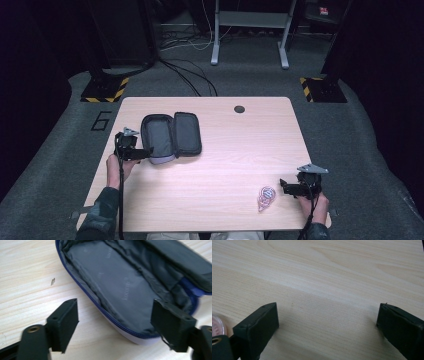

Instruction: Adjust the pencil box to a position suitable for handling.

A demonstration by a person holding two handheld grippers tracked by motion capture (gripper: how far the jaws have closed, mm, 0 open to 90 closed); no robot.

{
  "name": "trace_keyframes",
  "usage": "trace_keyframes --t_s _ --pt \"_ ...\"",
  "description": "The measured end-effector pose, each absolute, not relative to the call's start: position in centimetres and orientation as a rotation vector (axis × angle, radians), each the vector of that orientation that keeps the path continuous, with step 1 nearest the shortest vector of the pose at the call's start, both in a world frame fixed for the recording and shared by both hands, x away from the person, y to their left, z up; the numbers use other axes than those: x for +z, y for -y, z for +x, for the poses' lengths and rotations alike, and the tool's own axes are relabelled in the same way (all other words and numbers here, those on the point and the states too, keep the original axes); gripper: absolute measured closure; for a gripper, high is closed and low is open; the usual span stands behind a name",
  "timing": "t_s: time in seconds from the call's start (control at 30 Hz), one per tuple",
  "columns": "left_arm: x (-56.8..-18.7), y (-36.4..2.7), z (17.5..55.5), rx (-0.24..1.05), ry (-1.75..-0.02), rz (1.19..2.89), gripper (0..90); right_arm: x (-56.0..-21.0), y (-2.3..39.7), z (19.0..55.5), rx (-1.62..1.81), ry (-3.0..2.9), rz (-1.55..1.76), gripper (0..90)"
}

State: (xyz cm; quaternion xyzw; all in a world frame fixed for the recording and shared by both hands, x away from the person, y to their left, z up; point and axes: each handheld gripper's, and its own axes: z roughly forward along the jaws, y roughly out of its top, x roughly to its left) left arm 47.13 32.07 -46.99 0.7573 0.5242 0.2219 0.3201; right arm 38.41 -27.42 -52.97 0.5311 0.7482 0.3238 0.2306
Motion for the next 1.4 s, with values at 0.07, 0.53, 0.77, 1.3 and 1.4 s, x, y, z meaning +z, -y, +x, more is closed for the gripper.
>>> trace_keyframes --t_s 0.07,0.53,0.77,1.3,1.4 --pt "-47.2 -32.1 47.5 0.579 -1.402 1.994 26.6 -53.0 27.4 38.4 0.891 -2.058 1.461 3.5" --pt "-48.5 -32.4 47.8 0.531 -1.450 1.963 68.7 -53.0 27.4 38.4 0.894 -2.056 1.462 4.1" --pt "-49.0 -32.5 47.6 0.502 -1.482 1.965 72.2 -53.0 27.4 38.4 0.895 -2.056 1.462 4.1" --pt "-49.0 -30.7 46.0 0.475 -1.480 1.936 73.5 -53.0 27.4 38.4 0.894 -2.057 1.463 4.1" --pt "-49.0 -30.3 45.7 0.461 -1.470 1.936 72.8 -53.0 27.4 38.4 0.895 -2.059 1.459 4.1"
